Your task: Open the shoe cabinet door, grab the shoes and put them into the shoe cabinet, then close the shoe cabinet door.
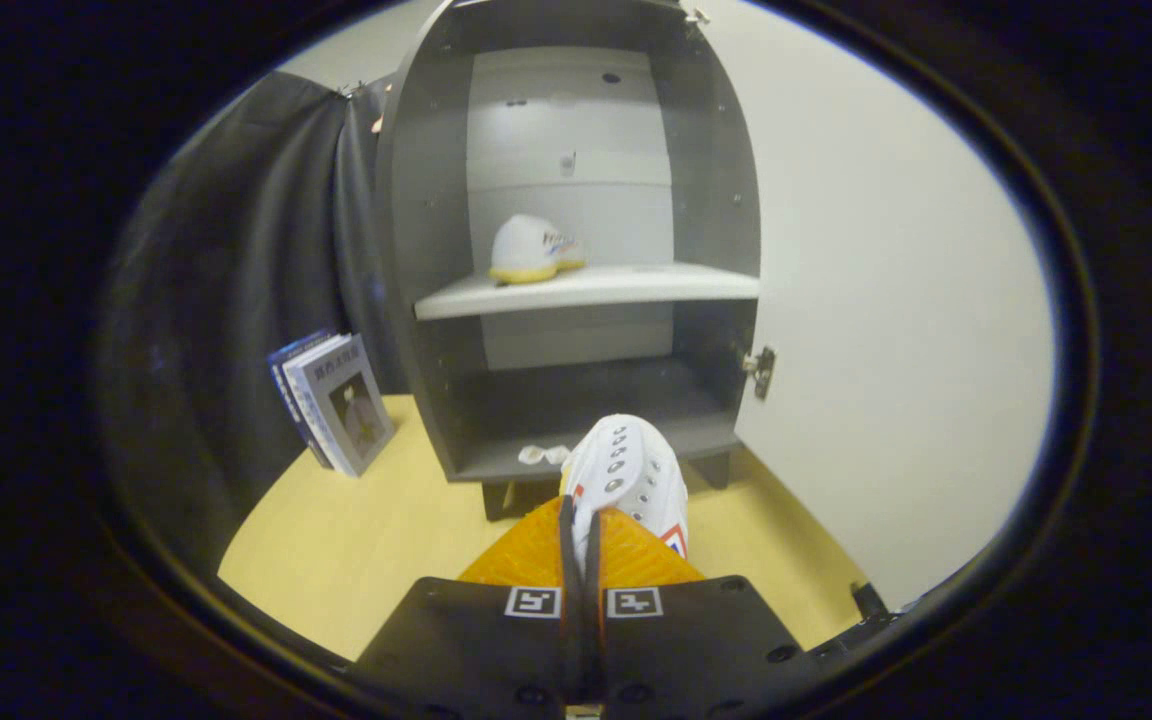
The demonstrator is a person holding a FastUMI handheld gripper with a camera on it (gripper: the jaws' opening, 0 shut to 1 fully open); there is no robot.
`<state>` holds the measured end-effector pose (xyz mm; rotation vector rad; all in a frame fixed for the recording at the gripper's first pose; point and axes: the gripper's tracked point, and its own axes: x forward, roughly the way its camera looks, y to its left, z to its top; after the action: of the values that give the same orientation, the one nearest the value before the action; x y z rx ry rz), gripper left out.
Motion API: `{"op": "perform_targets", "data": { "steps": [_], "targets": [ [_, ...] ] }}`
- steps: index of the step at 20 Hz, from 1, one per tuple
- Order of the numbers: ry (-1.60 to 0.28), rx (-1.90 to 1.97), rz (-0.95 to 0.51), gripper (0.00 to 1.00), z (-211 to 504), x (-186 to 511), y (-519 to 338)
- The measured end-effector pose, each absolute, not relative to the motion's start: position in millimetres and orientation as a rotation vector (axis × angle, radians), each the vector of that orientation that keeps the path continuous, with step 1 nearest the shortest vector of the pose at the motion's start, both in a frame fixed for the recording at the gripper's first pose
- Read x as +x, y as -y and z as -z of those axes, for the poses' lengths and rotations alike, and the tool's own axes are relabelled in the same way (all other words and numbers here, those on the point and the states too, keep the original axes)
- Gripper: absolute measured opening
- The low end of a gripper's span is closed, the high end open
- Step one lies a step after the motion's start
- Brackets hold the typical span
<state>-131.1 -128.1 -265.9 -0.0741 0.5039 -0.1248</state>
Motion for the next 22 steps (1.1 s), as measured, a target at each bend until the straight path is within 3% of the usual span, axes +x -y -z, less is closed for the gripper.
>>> {"op": "perform_targets", "data": {
  "steps": [8,22],
  "targets": [
    [-0.355,-0.087,0.120,0.02,170,-90,107],
    [-0.252,-0.125,0.073,0.02,116,54,116]
  ]
}}
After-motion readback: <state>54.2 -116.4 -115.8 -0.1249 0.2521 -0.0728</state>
